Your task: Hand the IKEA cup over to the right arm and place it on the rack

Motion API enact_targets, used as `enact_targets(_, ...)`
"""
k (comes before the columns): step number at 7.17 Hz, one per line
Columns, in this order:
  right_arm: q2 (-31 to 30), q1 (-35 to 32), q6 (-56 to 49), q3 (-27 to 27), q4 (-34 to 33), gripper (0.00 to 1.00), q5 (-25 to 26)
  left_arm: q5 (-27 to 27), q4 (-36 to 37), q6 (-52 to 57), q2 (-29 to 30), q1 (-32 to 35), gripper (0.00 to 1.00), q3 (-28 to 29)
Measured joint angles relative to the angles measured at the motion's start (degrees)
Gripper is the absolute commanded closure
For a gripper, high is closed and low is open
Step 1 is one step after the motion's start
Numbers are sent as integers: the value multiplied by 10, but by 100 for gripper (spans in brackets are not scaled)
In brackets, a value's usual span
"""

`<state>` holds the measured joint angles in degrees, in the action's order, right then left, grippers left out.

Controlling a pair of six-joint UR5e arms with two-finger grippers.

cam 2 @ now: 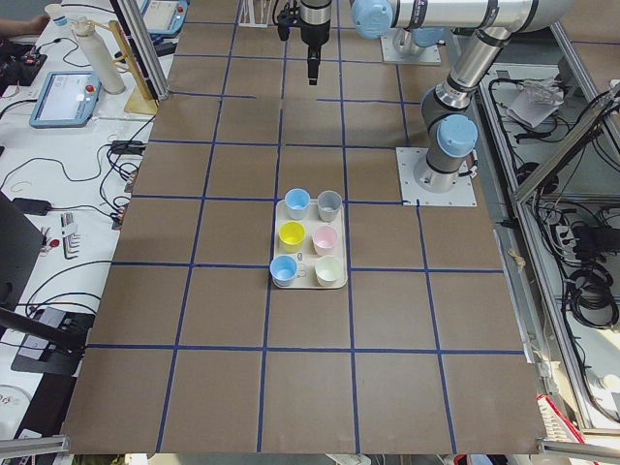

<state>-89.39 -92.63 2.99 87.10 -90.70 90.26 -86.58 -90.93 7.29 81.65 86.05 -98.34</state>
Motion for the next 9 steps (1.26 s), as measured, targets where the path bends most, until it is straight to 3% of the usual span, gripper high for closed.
enact_targets(7, 1, 2, -1, 0, 1, 0, 0, -4, -12, 7, -6, -7, 0, -5)
enact_targets(9, 1, 2, -1, 0, 1, 0, 0, -7, -10, 16, 3, -63, 0, -12)
